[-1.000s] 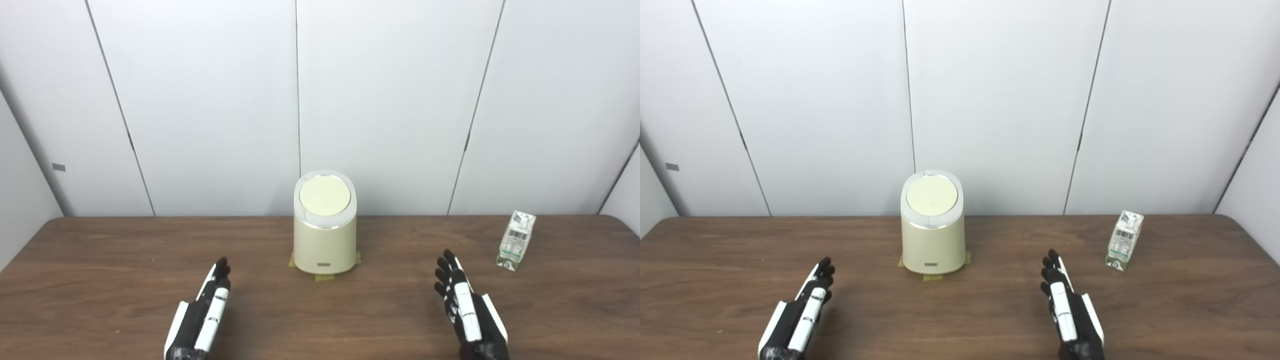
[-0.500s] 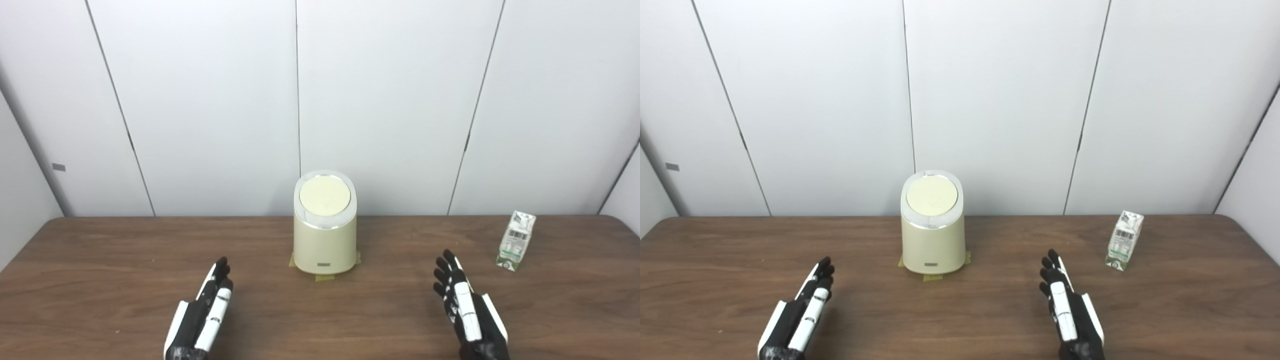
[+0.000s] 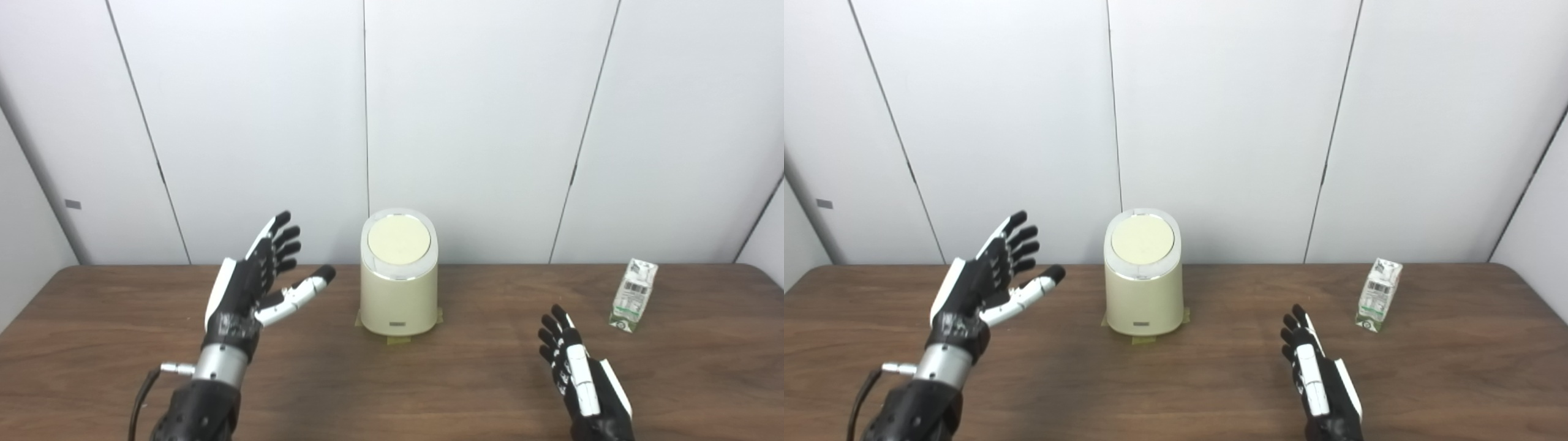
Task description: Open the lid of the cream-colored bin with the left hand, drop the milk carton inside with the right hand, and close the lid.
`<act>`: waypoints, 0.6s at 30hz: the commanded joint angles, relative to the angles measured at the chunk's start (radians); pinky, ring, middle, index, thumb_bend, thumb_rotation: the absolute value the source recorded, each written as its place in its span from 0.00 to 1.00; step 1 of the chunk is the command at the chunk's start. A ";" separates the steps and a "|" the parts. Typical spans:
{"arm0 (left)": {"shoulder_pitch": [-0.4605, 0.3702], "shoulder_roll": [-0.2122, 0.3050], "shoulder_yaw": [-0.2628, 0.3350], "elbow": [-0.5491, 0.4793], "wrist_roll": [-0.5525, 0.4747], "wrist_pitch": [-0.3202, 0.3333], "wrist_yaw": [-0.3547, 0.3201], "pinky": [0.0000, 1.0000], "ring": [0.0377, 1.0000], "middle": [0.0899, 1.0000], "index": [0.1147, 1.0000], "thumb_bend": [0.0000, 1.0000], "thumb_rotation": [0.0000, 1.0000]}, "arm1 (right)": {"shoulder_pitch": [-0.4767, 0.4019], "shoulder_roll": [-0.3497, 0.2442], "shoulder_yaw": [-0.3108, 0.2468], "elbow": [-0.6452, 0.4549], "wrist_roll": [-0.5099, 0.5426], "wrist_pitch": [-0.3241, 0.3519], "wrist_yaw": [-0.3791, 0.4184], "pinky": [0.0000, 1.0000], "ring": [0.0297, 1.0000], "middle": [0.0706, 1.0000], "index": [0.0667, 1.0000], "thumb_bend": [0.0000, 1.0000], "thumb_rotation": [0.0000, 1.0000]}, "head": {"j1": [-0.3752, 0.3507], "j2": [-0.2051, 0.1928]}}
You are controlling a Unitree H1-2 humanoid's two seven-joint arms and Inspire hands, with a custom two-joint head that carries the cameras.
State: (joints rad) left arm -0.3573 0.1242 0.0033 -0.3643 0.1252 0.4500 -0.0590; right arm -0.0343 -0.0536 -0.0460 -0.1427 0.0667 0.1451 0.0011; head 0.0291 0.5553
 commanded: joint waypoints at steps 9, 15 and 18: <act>-0.303 0.061 -0.073 0.204 0.032 -0.022 -0.059 0.83 0.88 0.89 0.90 0.86 0.04 | -0.016 0.002 0.012 -0.050 -0.019 -0.013 0.004 0.90 0.95 0.96 0.97 0.64 0.98 | 0.003 0.009; -0.438 0.081 -0.161 0.391 0.108 -0.066 -0.081 0.84 0.88 0.90 0.90 0.88 0.03 | -0.019 0.008 0.018 -0.060 -0.016 0.005 0.002 0.90 0.94 0.96 0.98 0.62 0.99 | -0.001 0.007; -0.492 0.086 -0.209 0.485 0.161 -0.086 -0.079 0.81 0.88 0.89 0.91 0.89 0.07 | -0.020 0.010 0.024 -0.061 -0.025 0.004 0.000 0.89 0.94 0.96 0.97 0.62 0.99 | -0.002 0.005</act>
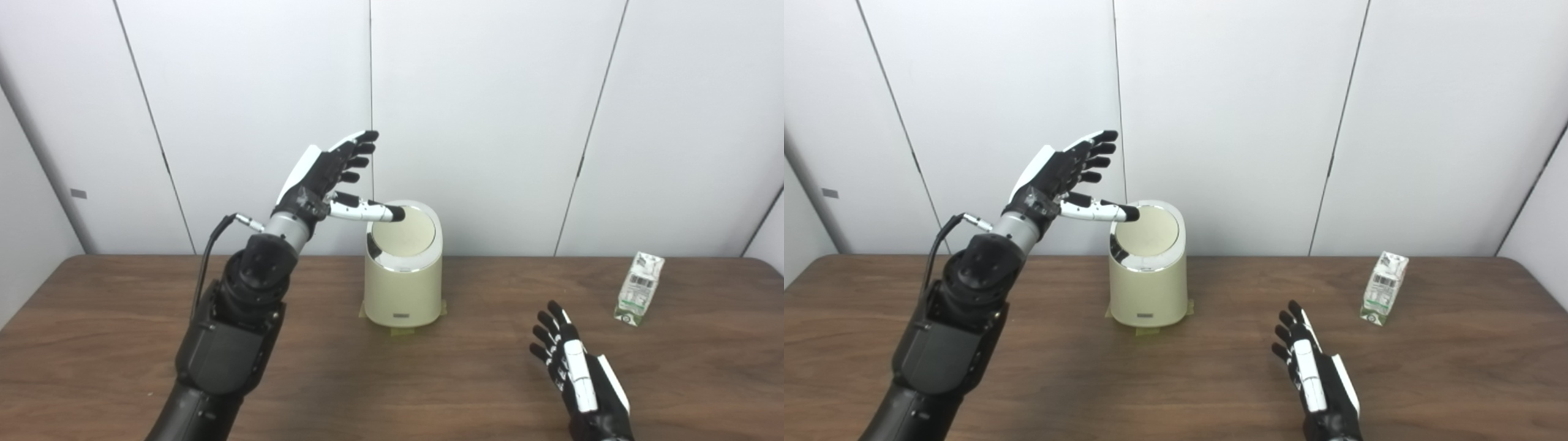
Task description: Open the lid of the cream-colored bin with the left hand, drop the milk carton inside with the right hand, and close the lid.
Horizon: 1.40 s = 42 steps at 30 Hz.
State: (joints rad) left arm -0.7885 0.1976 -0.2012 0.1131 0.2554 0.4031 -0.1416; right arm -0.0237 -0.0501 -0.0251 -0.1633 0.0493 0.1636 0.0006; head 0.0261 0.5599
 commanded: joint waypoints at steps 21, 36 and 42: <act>-0.187 0.004 -0.196 0.389 0.344 -0.215 0.110 0.82 0.91 0.90 0.88 0.89 0.04 | -0.018 0.021 0.019 -0.100 0.002 0.035 0.006 0.91 0.95 0.96 0.99 0.66 1.00 | -0.013 0.005; -0.188 0.088 -0.371 0.367 0.621 -0.255 0.084 0.84 0.88 0.88 0.89 0.94 0.00 | -0.018 0.032 0.007 -0.113 0.049 0.053 0.007 0.94 0.96 0.96 0.98 0.66 0.99 | -0.003 0.021; -0.175 0.108 -0.398 0.365 0.678 -0.268 0.066 0.88 0.88 0.88 0.88 0.98 0.00 | -0.018 0.030 0.006 -0.107 0.058 0.037 0.010 0.94 0.96 0.96 0.99 0.66 1.00 | -0.001 0.021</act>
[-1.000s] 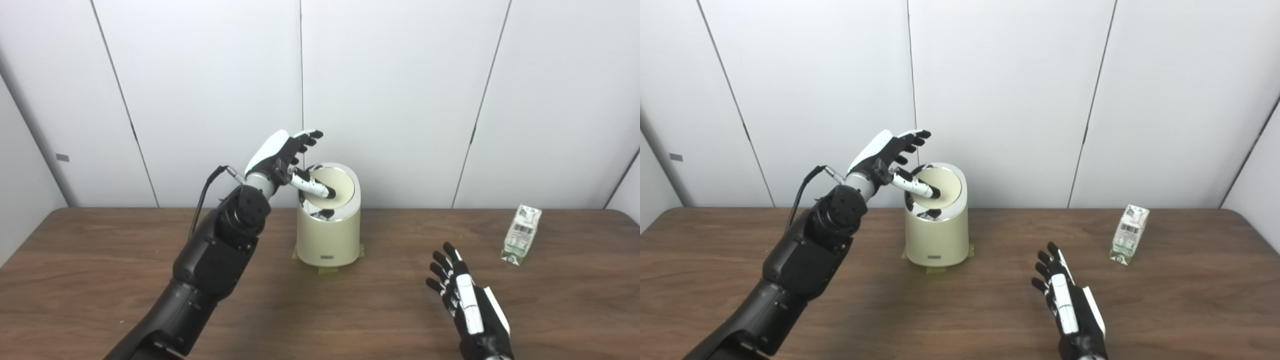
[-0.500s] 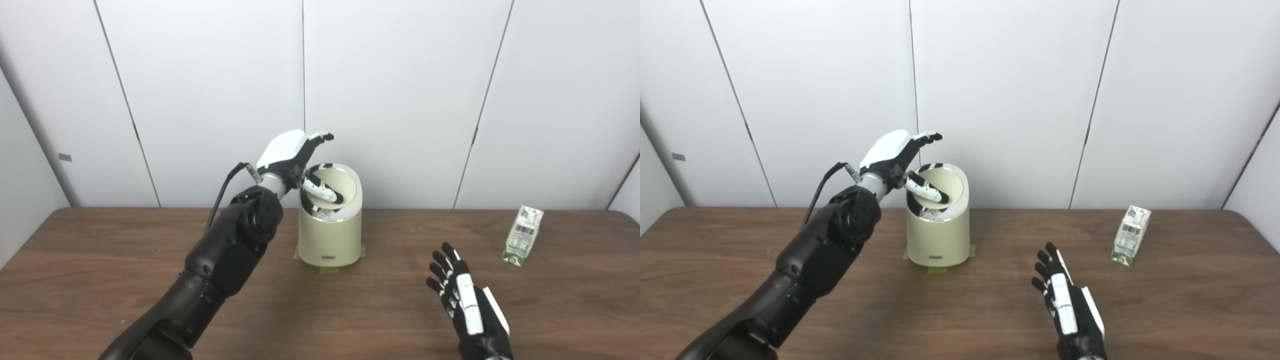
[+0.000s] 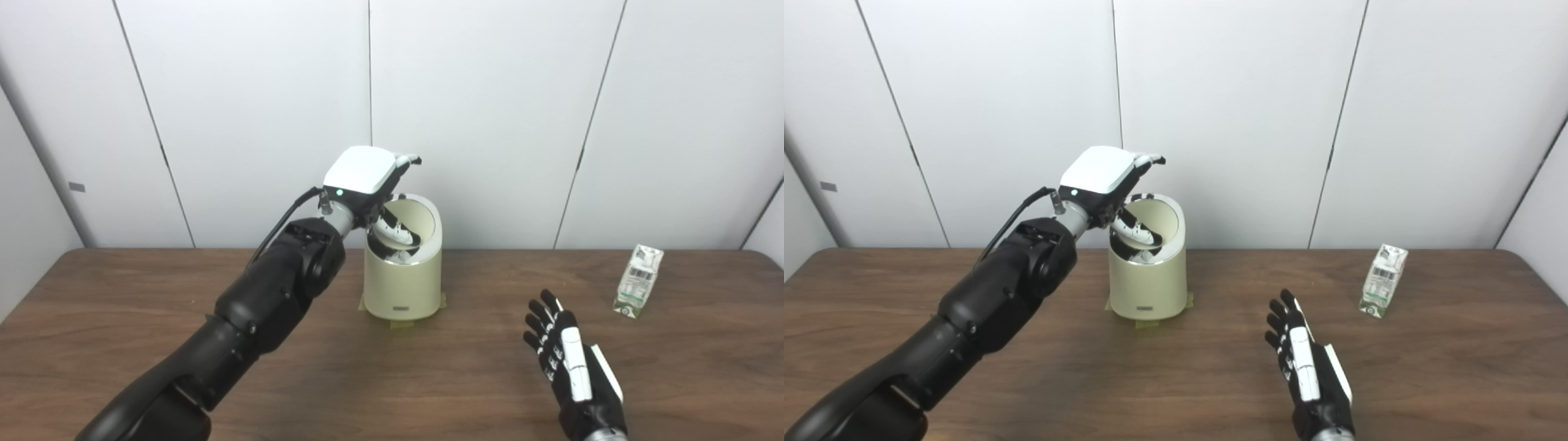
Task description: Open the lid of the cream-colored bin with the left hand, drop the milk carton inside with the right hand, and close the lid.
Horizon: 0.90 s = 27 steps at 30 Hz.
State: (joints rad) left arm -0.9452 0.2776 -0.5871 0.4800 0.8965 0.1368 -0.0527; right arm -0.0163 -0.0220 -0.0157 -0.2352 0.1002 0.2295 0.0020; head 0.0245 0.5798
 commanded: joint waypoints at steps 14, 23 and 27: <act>0.045 -0.002 0.292 -0.264 -0.246 0.094 -0.143 0.77 0.88 0.88 0.85 0.84 0.00 | -0.028 0.005 -0.013 -0.043 0.004 -0.027 0.001 0.91 0.95 0.95 0.97 0.64 0.99 | 0.003 0.008; 0.215 -0.039 0.460 -0.535 -0.489 0.165 -0.187 0.78 0.83 0.83 0.80 0.65 0.00 | -0.034 0.005 -0.026 -0.035 0.005 -0.023 -0.005 0.88 0.93 0.94 0.95 0.67 0.91 | -0.012 0.000; 0.308 -0.071 0.510 -0.615 -0.531 0.198 -0.152 0.73 0.80 0.80 0.81 0.58 0.00 | -0.039 0.008 -0.037 -0.026 0.015 -0.027 -0.006 0.88 0.93 0.94 0.96 0.68 0.87 | -0.013 -0.002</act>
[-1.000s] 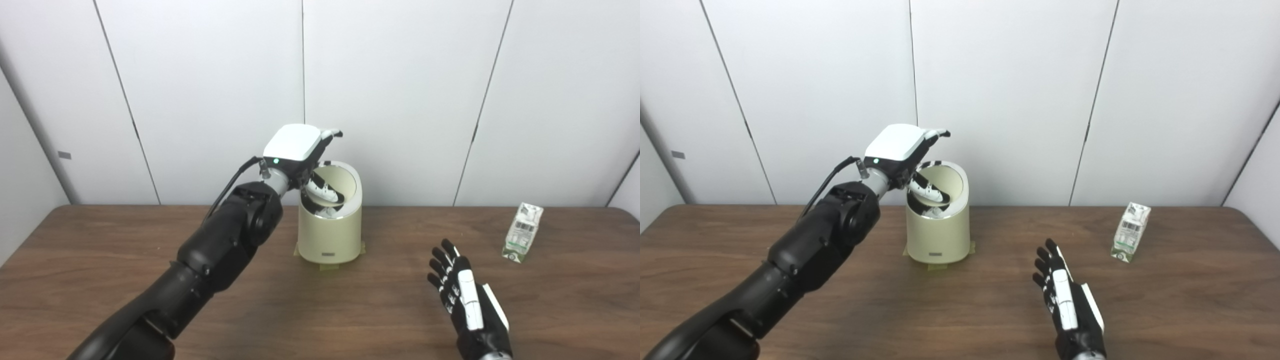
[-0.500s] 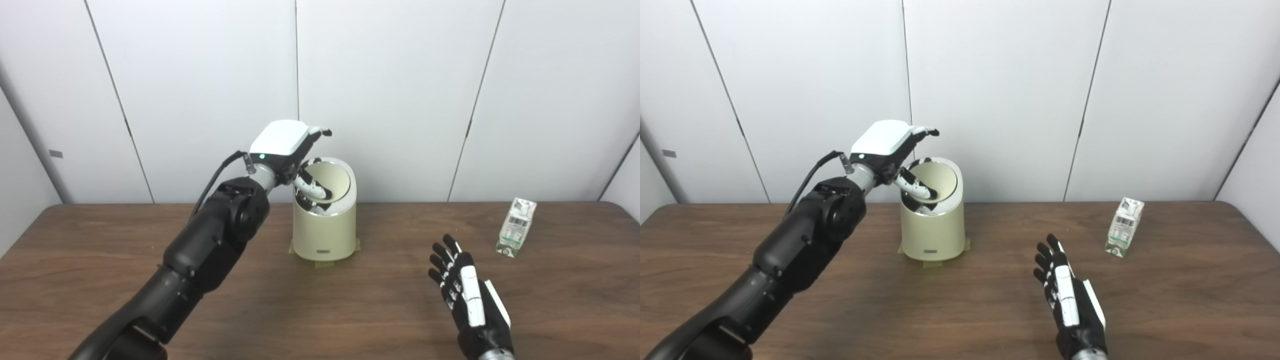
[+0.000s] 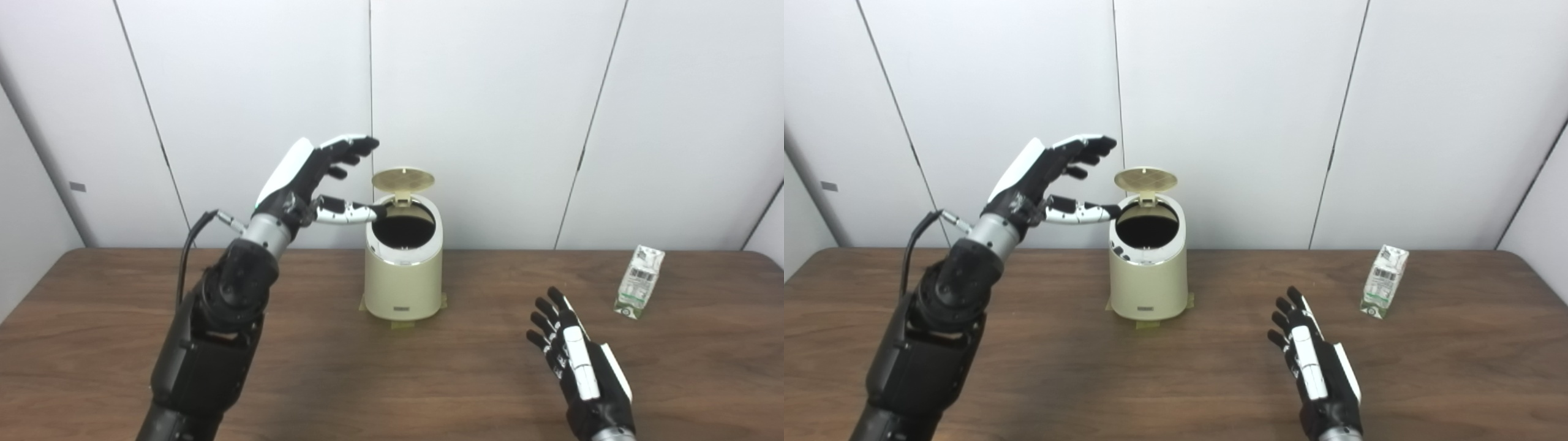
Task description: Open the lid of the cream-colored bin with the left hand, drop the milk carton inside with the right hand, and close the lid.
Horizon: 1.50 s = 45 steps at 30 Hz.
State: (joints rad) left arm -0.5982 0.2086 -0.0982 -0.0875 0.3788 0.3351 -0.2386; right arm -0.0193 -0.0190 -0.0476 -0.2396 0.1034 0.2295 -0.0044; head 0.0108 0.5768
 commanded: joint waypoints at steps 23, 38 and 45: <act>0.414 -0.150 0.130 -0.330 -0.271 0.129 0.087 0.93 0.93 0.93 0.96 0.46 0.82 | -0.022 -0.066 -0.137 -0.044 0.031 -0.049 -0.029 0.69 0.84 0.90 0.87 0.77 0.25 | -0.128 0.040; 0.396 -0.114 0.158 -0.258 -0.408 0.111 0.072 0.96 0.95 0.95 0.95 0.47 0.96 | -0.025 -0.155 -0.261 -0.090 -0.183 -0.059 -0.186 0.73 0.80 0.83 0.81 0.78 0.18 | -0.300 0.047; 0.399 -0.064 0.154 -0.247 -0.443 0.088 0.053 0.99 0.96 0.96 0.96 0.49 0.86 | -0.105 -0.250 -0.236 0.037 -0.307 -0.077 -0.201 0.74 0.85 0.86 0.86 0.88 0.20 | -0.339 0.034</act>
State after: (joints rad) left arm -0.1624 0.1355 0.0583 -0.3176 -0.0473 0.4587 -0.1753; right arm -0.0767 -0.2474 -0.2897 -0.1880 -0.1780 0.2046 -0.1958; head -0.3283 0.6105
